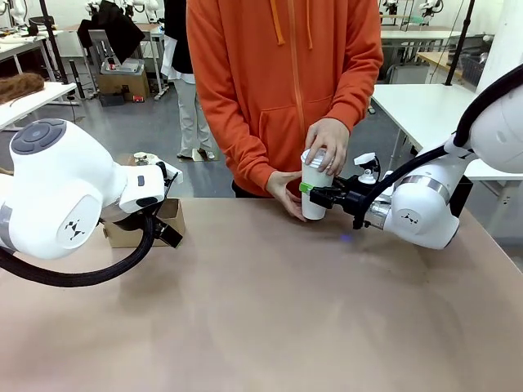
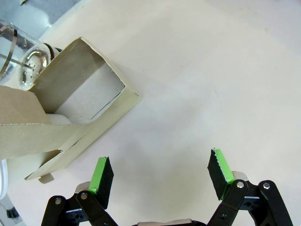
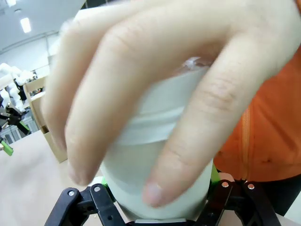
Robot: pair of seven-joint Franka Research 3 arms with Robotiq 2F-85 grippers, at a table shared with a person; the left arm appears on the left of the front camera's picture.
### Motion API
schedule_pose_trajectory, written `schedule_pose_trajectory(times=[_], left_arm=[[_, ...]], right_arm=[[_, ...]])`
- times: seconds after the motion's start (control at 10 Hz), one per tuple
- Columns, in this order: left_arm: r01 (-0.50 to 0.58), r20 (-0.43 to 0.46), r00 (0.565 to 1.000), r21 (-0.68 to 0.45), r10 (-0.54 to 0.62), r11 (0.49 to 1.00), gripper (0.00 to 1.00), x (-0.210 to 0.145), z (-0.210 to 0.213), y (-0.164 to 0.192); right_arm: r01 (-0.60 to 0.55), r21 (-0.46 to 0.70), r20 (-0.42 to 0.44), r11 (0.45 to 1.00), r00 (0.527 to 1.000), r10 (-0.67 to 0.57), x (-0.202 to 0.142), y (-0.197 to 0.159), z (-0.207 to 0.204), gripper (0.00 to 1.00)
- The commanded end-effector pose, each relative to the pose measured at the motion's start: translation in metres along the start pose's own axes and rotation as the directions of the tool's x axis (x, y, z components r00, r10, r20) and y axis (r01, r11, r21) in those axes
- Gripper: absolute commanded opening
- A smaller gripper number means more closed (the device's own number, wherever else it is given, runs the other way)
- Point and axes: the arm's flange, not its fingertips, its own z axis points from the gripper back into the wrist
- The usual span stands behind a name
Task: Pour a drink into a cup and package it in a carrier.
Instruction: When a person places the Paper Cup Lid on the 600 ml Paper Cup , lift the 600 ml Paper Cup.
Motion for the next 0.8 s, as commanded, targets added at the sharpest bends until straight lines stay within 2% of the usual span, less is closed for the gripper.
schedule_pose_trajectory(times=[0.0, 0.7], left_arm=[[-0.002, 0.001, 1.000, -0.002, 0.002, 1.000, 1.00, -0.0002, 0.0004, 0.0005], [-0.002, 0.001, 1.000, -0.002, 0.002, 1.000, 1.00, -0.0002, 0.0004, 0.0005]], right_arm=[[-0.001, 0.000, 0.006, 1.000, 1.000, 0.001, 0.0045, 0.0030, -0.0005, 0.80], [-0.001, 0.000, 0.006, 1.000, 1.000, 0.001, 0.0045, 0.0030, -0.0005, 0.80]])
